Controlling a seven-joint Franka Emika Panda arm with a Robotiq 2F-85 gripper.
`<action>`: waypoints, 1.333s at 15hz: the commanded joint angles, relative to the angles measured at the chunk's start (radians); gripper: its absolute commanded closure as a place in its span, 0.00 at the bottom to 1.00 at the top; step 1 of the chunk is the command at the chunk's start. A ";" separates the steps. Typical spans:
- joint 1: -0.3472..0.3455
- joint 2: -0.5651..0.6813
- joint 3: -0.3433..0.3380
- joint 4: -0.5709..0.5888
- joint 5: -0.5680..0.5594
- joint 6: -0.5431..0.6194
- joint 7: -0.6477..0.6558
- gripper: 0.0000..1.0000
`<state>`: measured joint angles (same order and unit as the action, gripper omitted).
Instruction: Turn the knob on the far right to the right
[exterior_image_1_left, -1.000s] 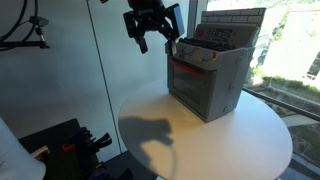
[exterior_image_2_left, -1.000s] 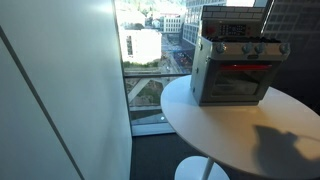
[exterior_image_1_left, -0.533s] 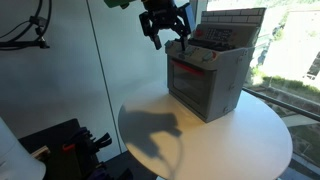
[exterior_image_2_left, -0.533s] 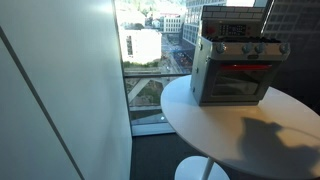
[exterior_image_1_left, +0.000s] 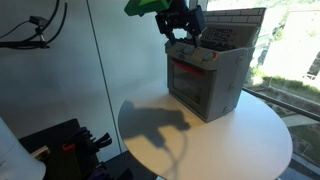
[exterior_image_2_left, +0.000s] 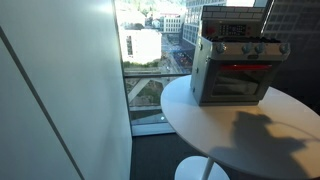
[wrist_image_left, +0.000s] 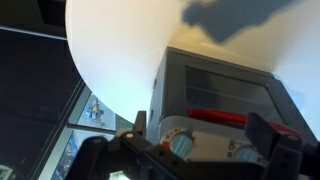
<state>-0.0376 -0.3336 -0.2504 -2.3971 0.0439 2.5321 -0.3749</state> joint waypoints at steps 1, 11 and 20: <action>-0.003 0.063 0.018 0.034 0.038 0.072 0.049 0.00; -0.003 0.092 0.030 0.023 0.048 0.102 0.046 0.00; 0.024 0.159 0.035 0.044 0.199 0.261 0.066 0.00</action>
<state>-0.0189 -0.2085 -0.2230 -2.3789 0.2045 2.7436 -0.3320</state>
